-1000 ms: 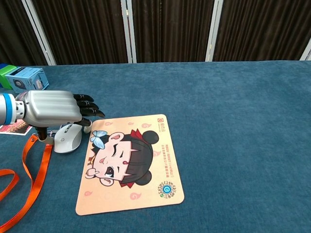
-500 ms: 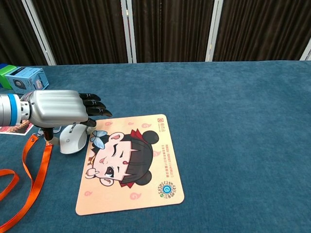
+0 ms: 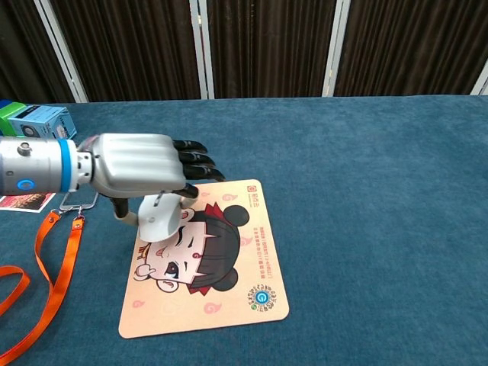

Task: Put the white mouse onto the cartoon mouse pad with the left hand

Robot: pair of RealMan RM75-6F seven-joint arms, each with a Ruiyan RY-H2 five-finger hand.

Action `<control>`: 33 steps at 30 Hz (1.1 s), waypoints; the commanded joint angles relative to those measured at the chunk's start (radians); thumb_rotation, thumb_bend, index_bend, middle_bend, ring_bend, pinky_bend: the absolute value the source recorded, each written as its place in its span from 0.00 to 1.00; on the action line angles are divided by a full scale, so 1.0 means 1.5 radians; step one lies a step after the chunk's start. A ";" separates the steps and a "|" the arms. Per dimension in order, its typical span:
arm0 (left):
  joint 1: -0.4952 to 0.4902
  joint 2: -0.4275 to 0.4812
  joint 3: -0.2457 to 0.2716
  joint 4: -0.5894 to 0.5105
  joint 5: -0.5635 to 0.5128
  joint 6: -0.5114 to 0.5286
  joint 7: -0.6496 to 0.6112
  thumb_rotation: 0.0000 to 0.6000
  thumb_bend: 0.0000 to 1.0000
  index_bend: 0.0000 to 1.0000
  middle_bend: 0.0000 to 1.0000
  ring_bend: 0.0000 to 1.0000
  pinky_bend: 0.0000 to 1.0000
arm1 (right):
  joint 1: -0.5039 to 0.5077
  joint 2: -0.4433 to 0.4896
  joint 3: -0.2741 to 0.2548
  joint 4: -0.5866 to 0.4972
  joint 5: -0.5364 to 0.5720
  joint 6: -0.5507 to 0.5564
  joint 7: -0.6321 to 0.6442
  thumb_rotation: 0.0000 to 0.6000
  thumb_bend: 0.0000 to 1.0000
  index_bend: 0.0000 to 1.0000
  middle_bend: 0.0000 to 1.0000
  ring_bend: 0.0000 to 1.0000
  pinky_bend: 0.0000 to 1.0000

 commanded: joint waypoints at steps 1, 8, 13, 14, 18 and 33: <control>-0.014 -0.020 -0.010 -0.011 -0.007 -0.015 0.024 1.00 0.19 0.55 0.00 0.00 0.00 | 0.000 0.001 0.000 0.000 0.000 -0.001 0.000 1.00 0.10 0.00 0.00 0.00 0.00; -0.031 -0.057 -0.021 -0.008 -0.029 -0.041 0.064 1.00 0.19 0.55 0.00 0.00 0.00 | 0.001 0.003 -0.001 -0.001 -0.001 -0.004 0.002 1.00 0.10 0.00 0.00 0.00 0.00; -0.034 -0.071 -0.023 -0.007 -0.045 -0.046 0.080 1.00 0.19 0.51 0.00 0.00 0.00 | 0.002 0.004 -0.002 0.000 -0.001 -0.005 0.004 1.00 0.10 0.00 0.00 0.00 0.00; -0.032 -0.072 -0.023 -0.006 -0.047 -0.043 0.085 1.00 0.19 0.47 0.00 0.00 0.00 | 0.002 0.004 -0.002 -0.001 -0.001 -0.005 0.004 1.00 0.10 0.00 0.00 0.00 0.00; -0.029 -0.076 -0.020 -0.004 -0.049 -0.031 0.092 1.00 0.19 0.21 0.00 0.00 0.00 | 0.002 0.005 -0.002 -0.001 -0.001 -0.005 0.003 1.00 0.10 0.00 0.00 0.00 0.00; -0.020 -0.052 -0.007 -0.030 -0.052 0.003 0.091 1.00 0.19 0.09 0.00 0.00 0.00 | 0.002 0.004 -0.002 -0.001 0.000 -0.004 0.000 1.00 0.10 0.00 0.00 0.00 0.00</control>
